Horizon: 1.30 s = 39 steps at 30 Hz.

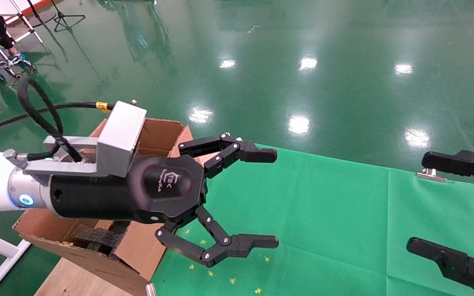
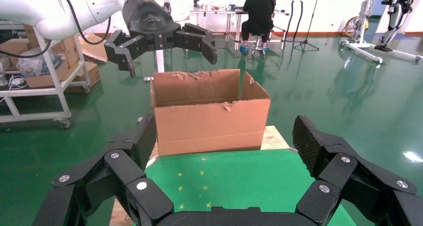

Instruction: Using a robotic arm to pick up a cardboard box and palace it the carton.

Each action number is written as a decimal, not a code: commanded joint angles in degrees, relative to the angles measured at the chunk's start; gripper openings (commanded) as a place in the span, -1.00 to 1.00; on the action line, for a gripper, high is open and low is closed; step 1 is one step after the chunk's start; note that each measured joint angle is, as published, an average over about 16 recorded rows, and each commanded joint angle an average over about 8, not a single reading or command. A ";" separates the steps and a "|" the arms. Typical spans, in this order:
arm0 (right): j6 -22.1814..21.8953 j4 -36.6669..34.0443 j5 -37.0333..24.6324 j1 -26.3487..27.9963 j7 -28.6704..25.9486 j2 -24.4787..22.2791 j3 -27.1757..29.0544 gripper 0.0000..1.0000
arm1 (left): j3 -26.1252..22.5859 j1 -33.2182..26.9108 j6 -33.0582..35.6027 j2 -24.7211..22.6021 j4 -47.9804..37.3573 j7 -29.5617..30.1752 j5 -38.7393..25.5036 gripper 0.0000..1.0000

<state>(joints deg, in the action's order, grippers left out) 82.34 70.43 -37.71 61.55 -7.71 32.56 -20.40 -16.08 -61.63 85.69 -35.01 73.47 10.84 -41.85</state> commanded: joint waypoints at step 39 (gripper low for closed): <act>0.00 0.00 0.00 0.00 0.00 0.00 0.00 1.00 | -0.06 -0.08 0.01 0.00 -0.08 0.05 -0.04 1.00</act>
<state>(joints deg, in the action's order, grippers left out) 82.34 70.43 -37.71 61.55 -7.71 32.56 -20.40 -16.14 -61.70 85.70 -35.01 73.39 10.89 -41.89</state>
